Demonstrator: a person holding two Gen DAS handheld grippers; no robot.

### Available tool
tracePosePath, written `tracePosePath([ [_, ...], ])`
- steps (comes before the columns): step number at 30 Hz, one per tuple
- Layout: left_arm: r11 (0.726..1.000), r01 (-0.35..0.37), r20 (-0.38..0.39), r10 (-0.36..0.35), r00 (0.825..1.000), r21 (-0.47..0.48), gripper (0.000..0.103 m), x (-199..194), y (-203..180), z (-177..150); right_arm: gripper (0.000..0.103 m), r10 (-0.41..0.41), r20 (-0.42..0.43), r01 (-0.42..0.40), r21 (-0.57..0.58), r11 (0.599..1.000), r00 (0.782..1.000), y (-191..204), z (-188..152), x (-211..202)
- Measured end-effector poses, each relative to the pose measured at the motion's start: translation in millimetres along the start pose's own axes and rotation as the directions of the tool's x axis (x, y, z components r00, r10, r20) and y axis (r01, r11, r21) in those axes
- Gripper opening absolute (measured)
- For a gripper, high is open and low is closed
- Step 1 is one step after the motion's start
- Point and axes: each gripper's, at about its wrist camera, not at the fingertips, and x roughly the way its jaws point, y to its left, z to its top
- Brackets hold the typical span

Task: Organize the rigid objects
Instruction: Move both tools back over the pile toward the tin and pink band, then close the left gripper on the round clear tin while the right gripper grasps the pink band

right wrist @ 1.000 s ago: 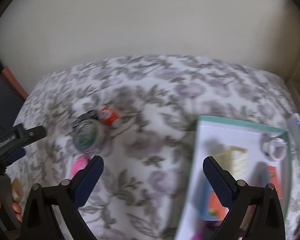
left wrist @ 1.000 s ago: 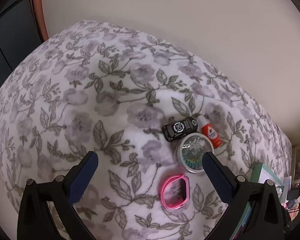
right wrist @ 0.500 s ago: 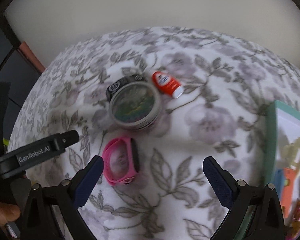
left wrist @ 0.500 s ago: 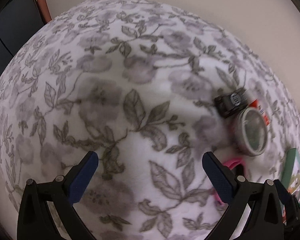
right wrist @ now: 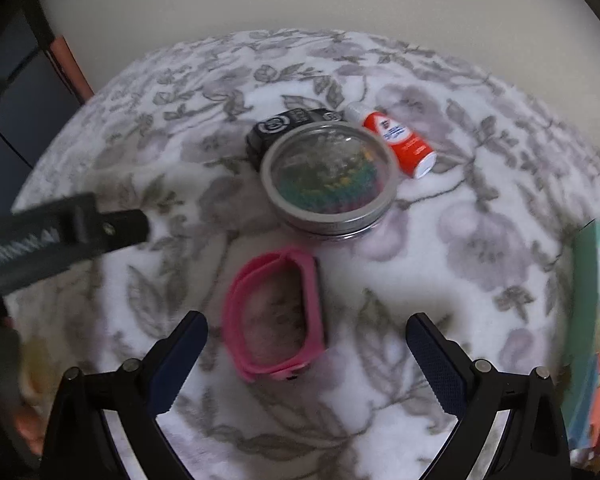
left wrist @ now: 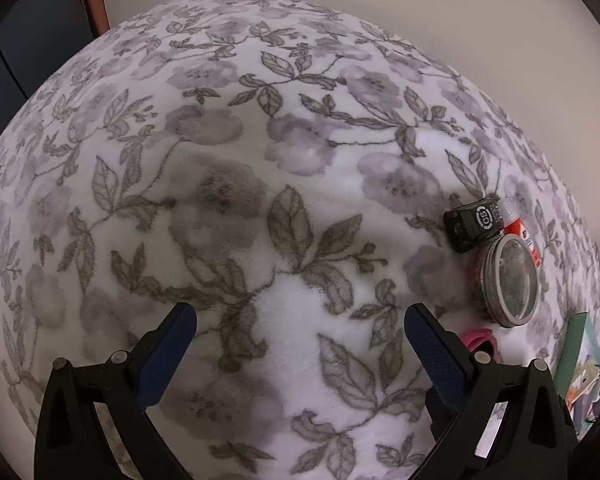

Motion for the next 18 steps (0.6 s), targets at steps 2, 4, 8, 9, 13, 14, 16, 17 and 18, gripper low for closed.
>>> tracePosePath([
  [2, 1.000, 0.026, -0.005, -0.026, 1.000, 0.001, 0.103, 0.6, -6.4, 3.3, 0.101, -0.020, 0.006, 0.019, 0.003, 1.000, 1.000, -5.2, -0.3, 0.6],
  [4, 0.999, 0.047, -0.003, -0.047, 0.999, 0.007, 0.103, 1.4, -12.3, 3.2, 0.101, -0.004, 0.012, 0.004, 0.025, 1.000, 1.000, -12.0, 0.0, -0.4],
  [8, 0.994, 0.107, -0.002, -0.107, 0.994, 0.017, 0.103, 0.2, -27.8, 5.4, 0.101, -0.029, 0.029, 0.027, 0.048, 0.998, 0.999, -26.7, 2.0, -3.6],
  [9, 0.993, 0.117, 0.000, -0.117, 0.993, 0.019, 0.103, 0.0, -31.8, 6.3, 0.101, -0.033, 0.030, 0.032, 0.053, 0.998, 0.999, -29.1, 2.7, -3.3],
  [13, 0.985, 0.166, 0.006, -0.166, 0.986, 0.056, 0.103, -0.4, -54.7, 8.7, 0.101, -0.022, 0.034, 0.018, 0.115, 0.993, 0.999, -50.7, 4.0, -5.1],
  [14, 0.983, 0.174, 0.006, -0.175, 0.985, 0.066, 0.103, -0.5, -58.6, 9.5, 0.101, -0.019, 0.037, 0.014, 0.128, 0.992, 0.999, -54.9, 4.6, -5.7],
  [16, 0.978, 0.188, 0.007, -0.189, 0.982, 0.089, 0.103, 0.8, -71.0, 10.9, 0.101, -0.025, 0.042, 0.019, 0.153, 0.988, 0.999, -65.4, 5.3, -8.0],
  [17, 0.976, 0.192, 0.007, -0.194, 0.981, 0.100, 0.103, 2.0, -76.9, 12.1, 0.101, -0.027, 0.043, 0.020, 0.163, 0.986, 0.999, -70.0, 6.1, -8.7],
  [18, 0.975, 0.195, 0.007, -0.197, 0.980, 0.109, 0.103, 2.0, -82.3, 11.0, 0.100, -0.027, 0.043, 0.019, 0.170, 0.985, 0.999, -72.1, 5.7, -9.2],
])
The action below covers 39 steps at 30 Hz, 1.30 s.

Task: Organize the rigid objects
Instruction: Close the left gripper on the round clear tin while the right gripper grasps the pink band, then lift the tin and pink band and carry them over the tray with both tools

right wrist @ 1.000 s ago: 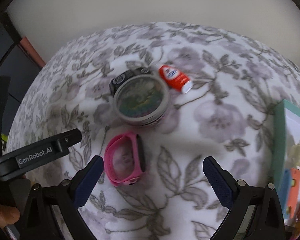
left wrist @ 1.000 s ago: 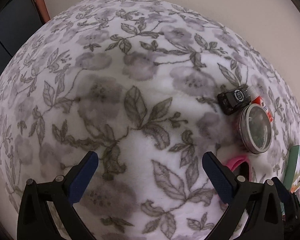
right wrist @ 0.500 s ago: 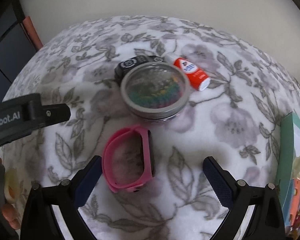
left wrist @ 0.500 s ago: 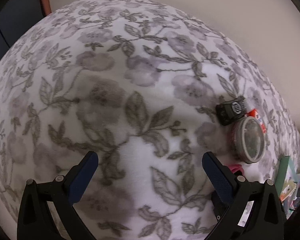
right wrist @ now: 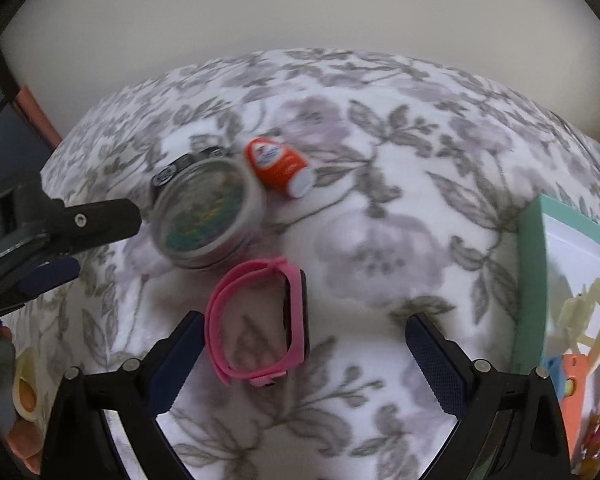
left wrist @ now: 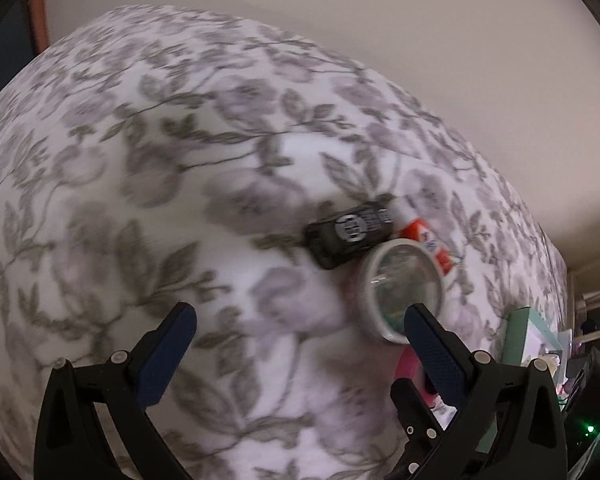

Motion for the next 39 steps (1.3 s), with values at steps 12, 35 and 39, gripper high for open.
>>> tracePosePath([
  [12, 0.993, 0.014, -0.003, -0.014, 1.000, 0.120, 0.103, 18.7, -54.2, 0.6, 0.064, 0.002, 0.006, -0.002, 0.041, 0.999, 1.000, -20.6, 4.5, -7.4],
  [35, 0.996, 0.003, -0.012, -0.002, 1.000, 0.093, 0.074, 1.9, -66.7, -6.5, 0.053, 0.039, 0.054, -0.046, 0.145, 0.988, 0.998, -57.1, 15.3, -50.1],
  [39, 0.995, 0.042, 0.035, -0.045, 0.998, 0.090, 0.074, -29.9, -79.7, -6.3, 0.053, 0.025, 0.098, -0.041, 0.163, 0.986, 0.995, -70.0, 16.5, -78.0],
])
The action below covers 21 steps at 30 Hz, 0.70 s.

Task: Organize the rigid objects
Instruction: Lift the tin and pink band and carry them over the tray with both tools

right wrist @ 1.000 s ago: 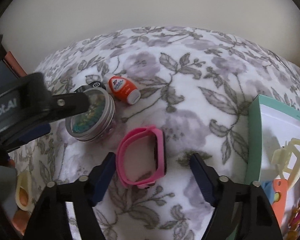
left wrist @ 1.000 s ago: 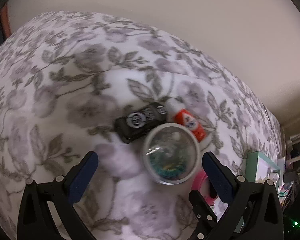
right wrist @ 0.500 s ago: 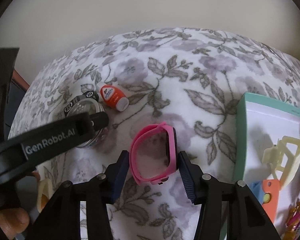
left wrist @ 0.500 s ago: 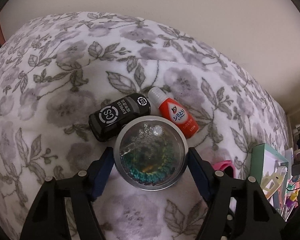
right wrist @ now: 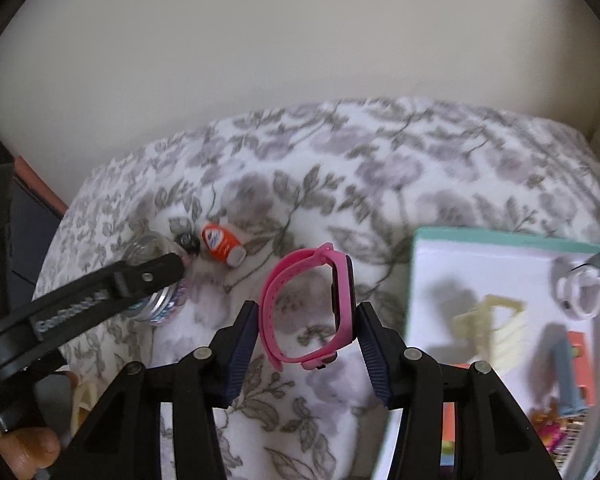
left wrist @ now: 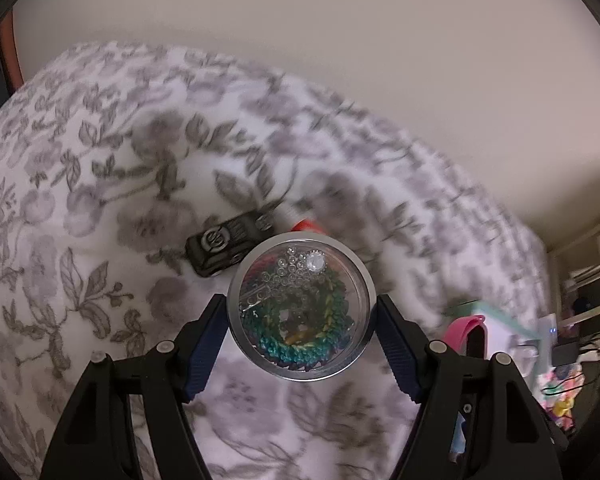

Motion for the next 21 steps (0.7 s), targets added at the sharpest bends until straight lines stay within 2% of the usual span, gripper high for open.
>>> tracePosePath([
  [6, 0.996, 0.088, 0.070, -0.089, 0.994, 0.023, 0.074, -44.8, -35.2, -2.2, 0.053, -0.011, 0.072, 0.008, 0.046, 0.999, 0.997, -24.2, 10.5, -48.8],
  [10, 0.988, 0.137, 0.073, -0.143, 0.987, 0.074, 0.074, -57.9, -72.1, -7.7, 0.053, -0.068, 0.130, 0.059, 0.073, 0.996, 0.989, -46.7, 17.3, -82.0],
  [14, 0.978, 0.160, 0.052, -0.168, 0.984, 0.132, 0.074, -51.9, -106.8, -17.8, 0.053, -0.130, 0.161, 0.114, 0.107, 0.988, 0.978, -77.0, 20.5, -106.4],
  [21, 0.965, 0.179, -0.018, -0.179, 0.984, 0.192, 0.074, -16.3, -149.3, -40.3, 0.053, -0.207, 0.179, 0.176, 0.177, 0.968, 0.962, -126.7, 19.3, -129.2],
])
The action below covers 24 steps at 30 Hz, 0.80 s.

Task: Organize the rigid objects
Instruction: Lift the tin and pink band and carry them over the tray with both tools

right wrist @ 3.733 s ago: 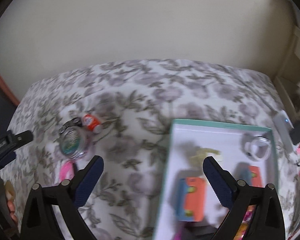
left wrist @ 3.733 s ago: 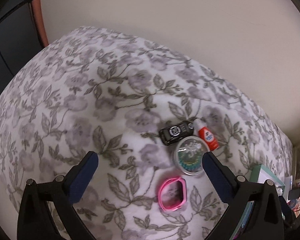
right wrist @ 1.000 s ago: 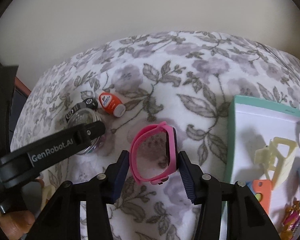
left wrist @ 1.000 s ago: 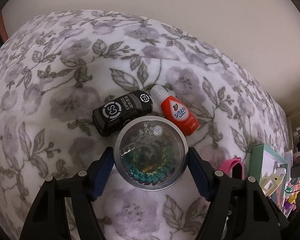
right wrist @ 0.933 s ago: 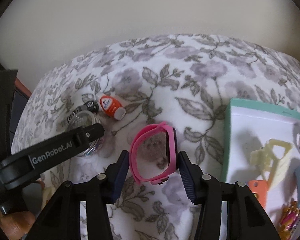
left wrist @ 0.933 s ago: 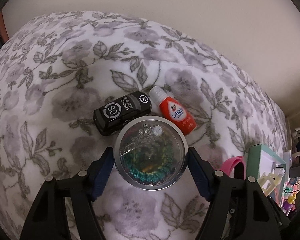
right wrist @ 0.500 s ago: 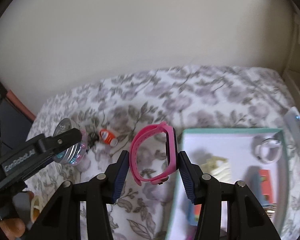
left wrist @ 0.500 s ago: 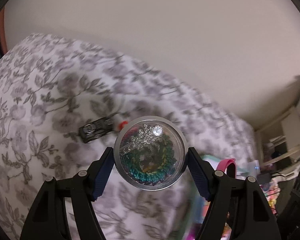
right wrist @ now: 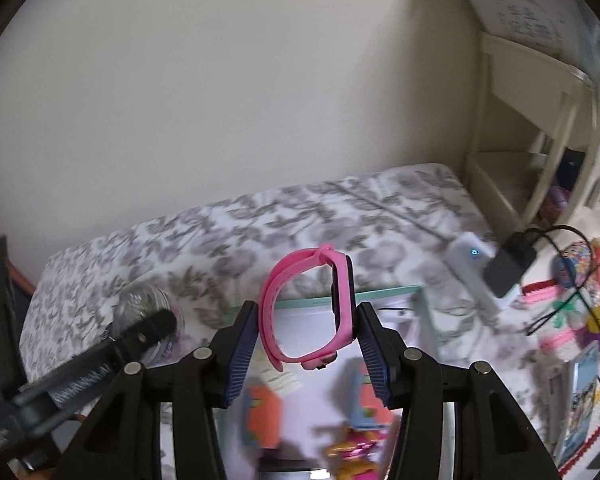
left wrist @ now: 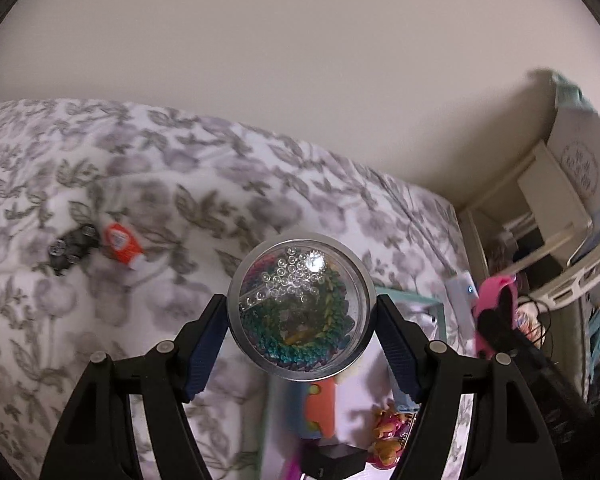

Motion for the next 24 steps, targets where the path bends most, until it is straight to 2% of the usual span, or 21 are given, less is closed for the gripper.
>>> tracePosePath([
  [4, 1.000, 0.006, -0.043, -0.006, 0.999, 0.008, 0.074, 24.7, -7.5, -6.7, 0.053, -0.043, -0.015, 0.044, 0.021, 0.999, 0.999, -20.3, 0.9, 8.0],
  [13, 1.000, 0.017, -0.097, -0.015, 0.995, 0.014, 0.074, 59.0, -13.4, -15.2, 0.053, -0.078, -0.125, 0.086, 0.059, 0.995, 0.989, -52.5, -12.4, 51.5],
  [21, 0.996, 0.092, -0.138, -0.091, 0.986, 0.005, 0.074, 77.6, -21.5, -23.2, 0.053, -0.110, -0.186, 0.124, 0.063, 0.990, 0.976, -65.8, -25.5, 75.6],
  [24, 0.996, 0.090, -0.149, -0.089, 0.985, 0.001, 0.074, 83.9, -20.6, -26.3, 0.053, -0.118, -0.200, 0.133, 0.065, 0.989, 0.973, -69.2, -28.6, 81.7],
])
